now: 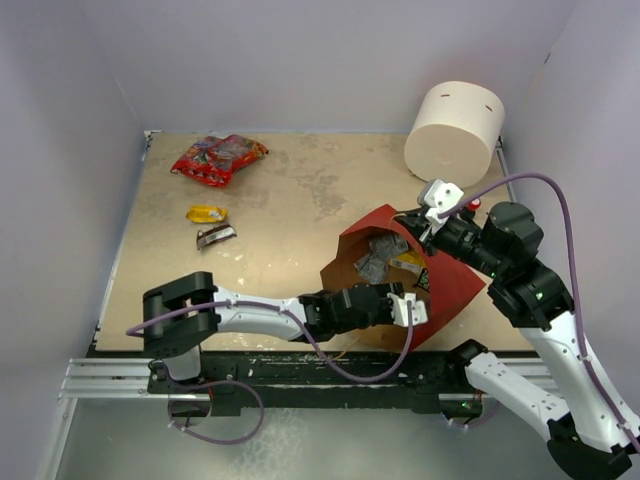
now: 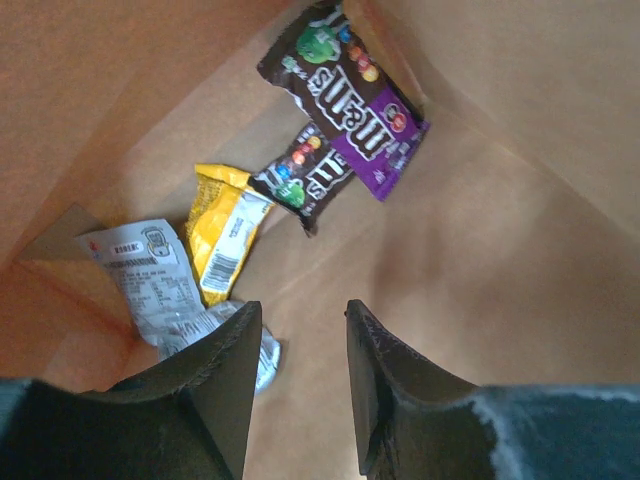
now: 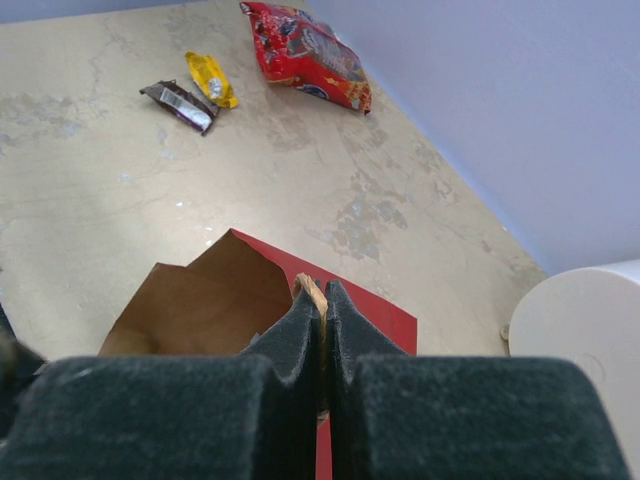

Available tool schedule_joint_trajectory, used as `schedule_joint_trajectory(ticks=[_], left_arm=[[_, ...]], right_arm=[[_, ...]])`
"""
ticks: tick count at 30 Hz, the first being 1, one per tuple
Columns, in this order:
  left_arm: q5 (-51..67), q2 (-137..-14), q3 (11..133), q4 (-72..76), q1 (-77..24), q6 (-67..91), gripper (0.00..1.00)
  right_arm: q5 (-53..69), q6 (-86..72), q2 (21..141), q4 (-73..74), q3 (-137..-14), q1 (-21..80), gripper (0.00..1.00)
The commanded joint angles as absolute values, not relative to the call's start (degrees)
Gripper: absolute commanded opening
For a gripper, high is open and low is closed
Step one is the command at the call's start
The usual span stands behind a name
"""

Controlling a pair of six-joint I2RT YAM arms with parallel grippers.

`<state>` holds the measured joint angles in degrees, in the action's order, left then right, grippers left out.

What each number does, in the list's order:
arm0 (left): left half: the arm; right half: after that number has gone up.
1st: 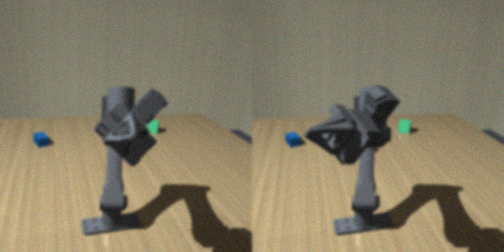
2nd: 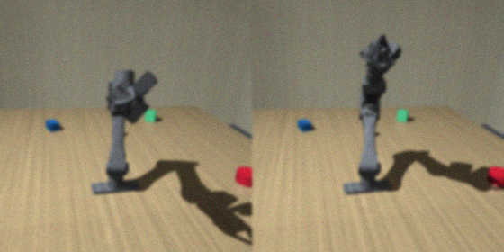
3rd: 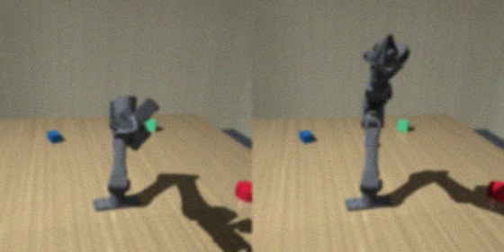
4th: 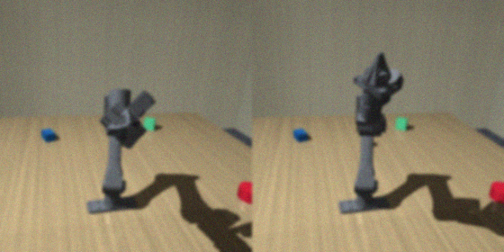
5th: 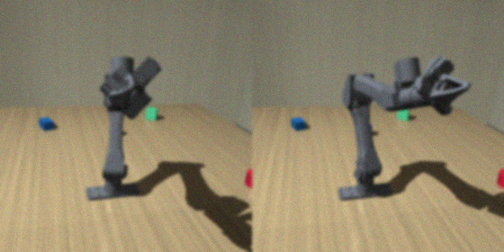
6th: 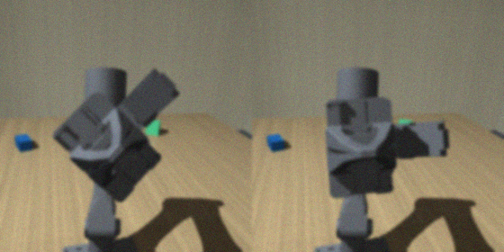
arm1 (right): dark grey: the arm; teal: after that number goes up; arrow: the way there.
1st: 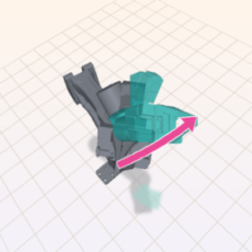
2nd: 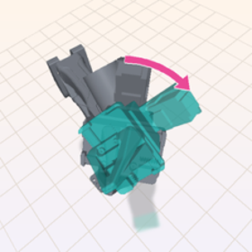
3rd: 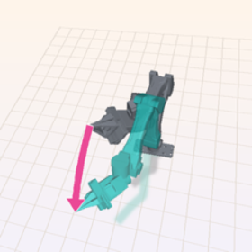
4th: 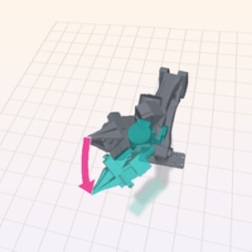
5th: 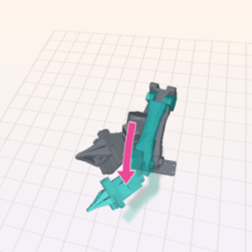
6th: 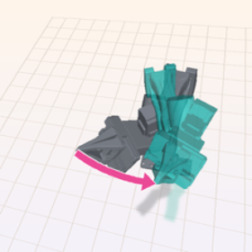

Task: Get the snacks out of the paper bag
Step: Take out the snack from the paper bag.

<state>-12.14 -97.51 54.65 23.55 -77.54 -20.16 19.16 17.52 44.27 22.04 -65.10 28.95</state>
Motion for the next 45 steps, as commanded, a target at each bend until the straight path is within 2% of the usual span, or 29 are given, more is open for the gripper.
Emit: schedule_joint_trajectory(ticks=[1, 9, 17, 26, 32, 36, 43, 45], left_arm=[[-8.3, -101.5, 58.7, 29.8, -73.8, -21.2, 0.41], [-3.1, -107.9, 61.2, 34.3, -70.3, -23.1, 0.34], [-0.6, -110.7, 60.8, 37.9, -69.6, -22.3, 0.34], [3.7, -115.6, 66.8, 36.1, -68.8, -23.7, 0.44], [3.6, -120.7, 71.7, 35.9, -68.5, -23.4, 0.57], [3.8, -123.5, 74.5, 34.5, -68.3, -23.8, 0.63], [2.4, -127.5, 79.2, 30.7, -67.9, -24.4, 0.68], [1.8, -129.3, 82.1, 28.6, -67.9, -24.1, 0.64]], right_arm=[[21.7, 16.6, 43.3, 20.6, -67.9, 29.0, 0.0], [21.6, 17.5, 42.3, 22.1, -68.3, 29.0, 0.0], [14.8, 17.6, 40.7, 23.0, -68.0, 29.0, 0.0], [16.0, 17.3, 43.4, 23.9, -69.2, 29.0, 0.0], [16.0, 17.4, 43.7, 24.6, -69.6, 29.0, 0.0], [15.7, 17.7, 43.9, 25.1, -69.9, 29.0, 0.0], [15.4, 18.2, 44.2, 25.6, -70.1, 29.0, 0.0], [15.1, 18.4, 44.3, 25.6, -70.0, 29.0, 0.0]])
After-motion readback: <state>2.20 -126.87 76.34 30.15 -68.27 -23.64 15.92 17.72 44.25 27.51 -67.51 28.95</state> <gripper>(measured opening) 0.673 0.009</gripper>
